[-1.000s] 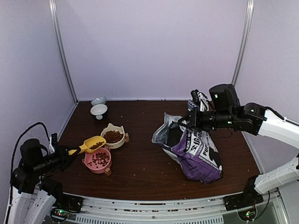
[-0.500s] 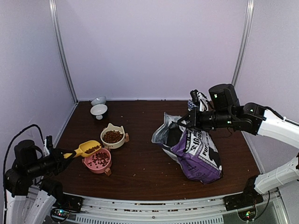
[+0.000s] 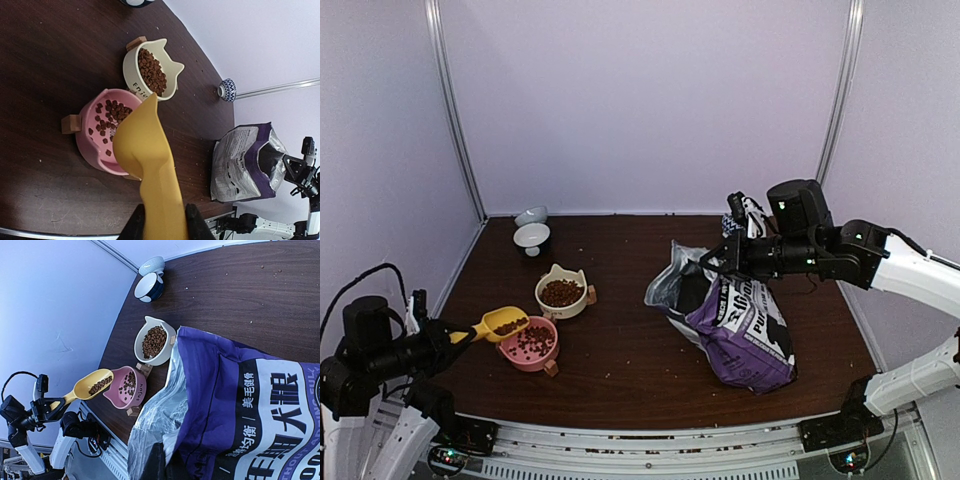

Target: Serve the pet food

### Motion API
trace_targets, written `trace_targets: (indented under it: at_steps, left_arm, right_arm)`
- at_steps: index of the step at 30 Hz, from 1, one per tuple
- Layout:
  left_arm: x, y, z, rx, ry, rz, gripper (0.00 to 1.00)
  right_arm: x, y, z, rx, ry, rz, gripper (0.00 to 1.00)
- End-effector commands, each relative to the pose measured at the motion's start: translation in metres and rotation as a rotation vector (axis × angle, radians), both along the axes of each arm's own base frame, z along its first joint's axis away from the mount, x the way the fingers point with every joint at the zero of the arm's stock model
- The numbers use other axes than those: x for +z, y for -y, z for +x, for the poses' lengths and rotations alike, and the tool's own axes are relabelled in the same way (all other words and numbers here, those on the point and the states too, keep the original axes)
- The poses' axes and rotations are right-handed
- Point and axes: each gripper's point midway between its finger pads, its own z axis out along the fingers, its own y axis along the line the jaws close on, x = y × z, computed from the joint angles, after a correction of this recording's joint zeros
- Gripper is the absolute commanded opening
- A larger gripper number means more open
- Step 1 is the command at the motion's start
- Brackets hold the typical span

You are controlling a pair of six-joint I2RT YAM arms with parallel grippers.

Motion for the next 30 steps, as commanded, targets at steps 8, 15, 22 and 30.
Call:
trace_targets:
  at_steps: [8,15,22,30]
  left_arm:
    - [0.010,-0.004,-0.005,-0.045,-0.001,0.118,0.00]
    - [0.014,-0.011,-0.007,-0.080,-0.029,0.232,0.00]
    - [0.024,-0.012,-0.003,-0.138,-0.034,0.323,0.00]
    - [0.037,-0.012,0.003,-0.218,-0.035,0.426,0.00]
  right_arm:
    - [0.017,-0.001,0.007,-0.006,0.061,0.043,0.00]
    - [0.018,-0.003,0.008,-0.004,0.060,0.045,0.00]
    - [0.017,-0.004,0.009,-0.002,0.057,0.043,0.00]
    - [0.018,-0.004,0.009,-0.004,0.059,0.043,0.00]
